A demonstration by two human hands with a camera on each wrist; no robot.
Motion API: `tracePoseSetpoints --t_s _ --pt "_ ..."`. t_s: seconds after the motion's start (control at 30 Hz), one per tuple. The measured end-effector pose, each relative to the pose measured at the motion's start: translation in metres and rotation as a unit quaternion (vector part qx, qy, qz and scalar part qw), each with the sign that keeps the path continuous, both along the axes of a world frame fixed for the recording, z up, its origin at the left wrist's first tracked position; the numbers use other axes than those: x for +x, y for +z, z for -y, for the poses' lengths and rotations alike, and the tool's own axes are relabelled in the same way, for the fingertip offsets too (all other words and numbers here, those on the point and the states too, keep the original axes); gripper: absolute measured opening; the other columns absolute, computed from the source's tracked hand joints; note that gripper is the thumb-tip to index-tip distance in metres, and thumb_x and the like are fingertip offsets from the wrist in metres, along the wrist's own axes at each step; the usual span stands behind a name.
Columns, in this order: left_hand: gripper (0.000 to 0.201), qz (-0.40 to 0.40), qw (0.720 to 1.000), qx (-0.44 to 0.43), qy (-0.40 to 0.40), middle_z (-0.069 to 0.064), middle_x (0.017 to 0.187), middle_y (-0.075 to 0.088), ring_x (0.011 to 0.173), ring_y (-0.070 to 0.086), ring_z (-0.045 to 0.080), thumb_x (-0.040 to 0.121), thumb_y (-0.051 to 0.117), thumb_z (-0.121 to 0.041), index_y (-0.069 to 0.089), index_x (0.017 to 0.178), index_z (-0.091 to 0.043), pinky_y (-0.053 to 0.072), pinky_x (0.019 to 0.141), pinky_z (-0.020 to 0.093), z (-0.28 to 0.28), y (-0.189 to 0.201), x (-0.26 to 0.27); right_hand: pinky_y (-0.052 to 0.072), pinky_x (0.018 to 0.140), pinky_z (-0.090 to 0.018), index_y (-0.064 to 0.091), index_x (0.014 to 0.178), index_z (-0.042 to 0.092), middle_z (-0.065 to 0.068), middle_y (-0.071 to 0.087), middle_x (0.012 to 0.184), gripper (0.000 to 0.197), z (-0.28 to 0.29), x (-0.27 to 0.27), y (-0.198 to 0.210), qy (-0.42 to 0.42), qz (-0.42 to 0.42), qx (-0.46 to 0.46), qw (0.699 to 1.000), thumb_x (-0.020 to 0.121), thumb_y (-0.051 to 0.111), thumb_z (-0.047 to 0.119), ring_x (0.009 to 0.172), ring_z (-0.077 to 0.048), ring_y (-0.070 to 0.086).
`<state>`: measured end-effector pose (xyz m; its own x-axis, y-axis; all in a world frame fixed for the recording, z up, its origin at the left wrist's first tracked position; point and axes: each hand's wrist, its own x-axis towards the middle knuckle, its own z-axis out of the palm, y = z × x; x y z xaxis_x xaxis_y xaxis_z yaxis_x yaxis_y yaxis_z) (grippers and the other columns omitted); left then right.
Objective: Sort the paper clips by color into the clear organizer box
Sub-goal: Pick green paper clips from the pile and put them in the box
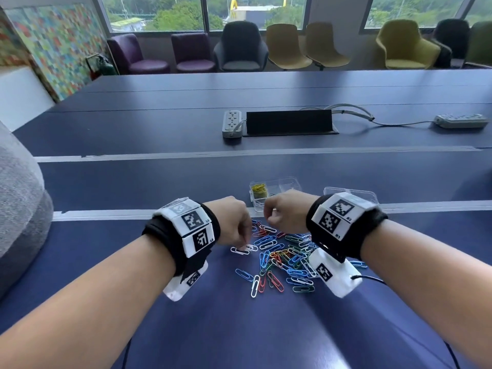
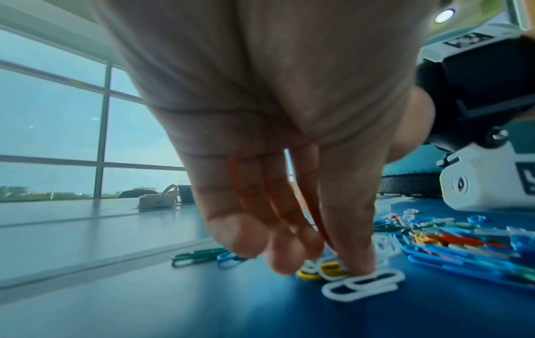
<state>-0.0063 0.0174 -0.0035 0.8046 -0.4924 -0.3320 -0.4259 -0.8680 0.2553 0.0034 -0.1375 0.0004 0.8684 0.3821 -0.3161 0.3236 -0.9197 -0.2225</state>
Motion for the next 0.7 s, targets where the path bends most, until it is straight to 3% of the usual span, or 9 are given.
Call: tracePoseSetpoints --t_s 0.17,0.33,0.43,0.5,0.57,0.7 --pt "0.012 -0.007 0.999 -0.048 0.023 -0.01 0.062 0.061 0.056 0.052 -0.002 0.076 0.063 -0.013 0.072 0.082 -0.019 0.046 0.067 0.017 -0.005 0.004 -0.004 0.05 0.083 -0.028 0.071 0.093 0.017 -0.004 0.069 0.105 0.011 -0.003 0.0 -0.007 0.019 0.019 -0.006 1.0 0.084 0.064 0.021 0.098 -0.021 0.062" --pt "0.031 0.023 0.998 -0.053 0.041 -0.009 0.071 0.059 0.062 0.05 0.006 0.082 0.053 -0.009 0.069 0.104 -0.024 0.04 0.071 0.015 -0.006 0.008 -0.006 0.051 0.079 -0.029 0.071 0.09 0.015 -0.002 0.069 0.096 0.011 -0.003 0.001 -0.002 0.022 0.015 -0.012 1.0 0.084 0.062 0.018 0.085 -0.017 0.058" --pt "0.024 0.016 0.997 -0.056 0.052 -0.005 0.069 0.056 0.062 0.047 0.009 0.081 0.05 -0.01 0.069 0.089 -0.021 0.038 0.065 0.017 -0.007 0.008 -0.008 0.048 0.086 -0.029 0.066 0.106 0.019 -0.003 0.066 0.11 0.021 -0.001 0.001 0.002 0.009 0.007 -0.003 1.0 0.087 0.057 0.019 0.099 -0.02 0.059" --pt "0.018 0.01 0.997 -0.044 0.066 -0.006 0.064 0.051 0.067 0.046 0.014 0.081 0.048 -0.012 0.057 0.07 -0.021 0.035 0.059 0.018 -0.005 0.006 -0.008 0.044 0.09 -0.027 0.062 0.115 0.019 -0.004 0.063 0.119 0.029 0.0 0.0 0.005 0.002 0.001 0.0 1.0 0.09 0.047 0.019 0.11 -0.023 0.056" --pt "0.022 0.001 0.996 -0.028 0.082 -0.007 0.061 0.045 0.072 0.044 0.018 0.085 0.044 -0.015 0.045 0.064 -0.021 0.032 0.059 0.021 -0.003 0.004 -0.007 0.042 0.085 -0.026 0.062 0.11 0.015 -0.006 0.064 0.115 0.028 -0.001 0.0 0.007 -0.007 -0.012 0.012 1.0 0.092 0.04 0.018 0.106 -0.024 0.056" --pt "0.027 -0.006 0.995 -0.027 0.1 -0.003 0.061 0.042 0.071 0.042 0.021 0.087 0.041 -0.018 0.039 0.059 -0.017 0.03 0.053 0.023 -0.002 0.002 -0.004 0.035 0.073 -0.026 0.049 0.089 0.016 -0.006 0.054 0.092 0.011 -0.006 -0.001 0.004 -0.007 -0.01 0.018 1.0 0.092 0.038 0.018 0.085 -0.022 0.047"
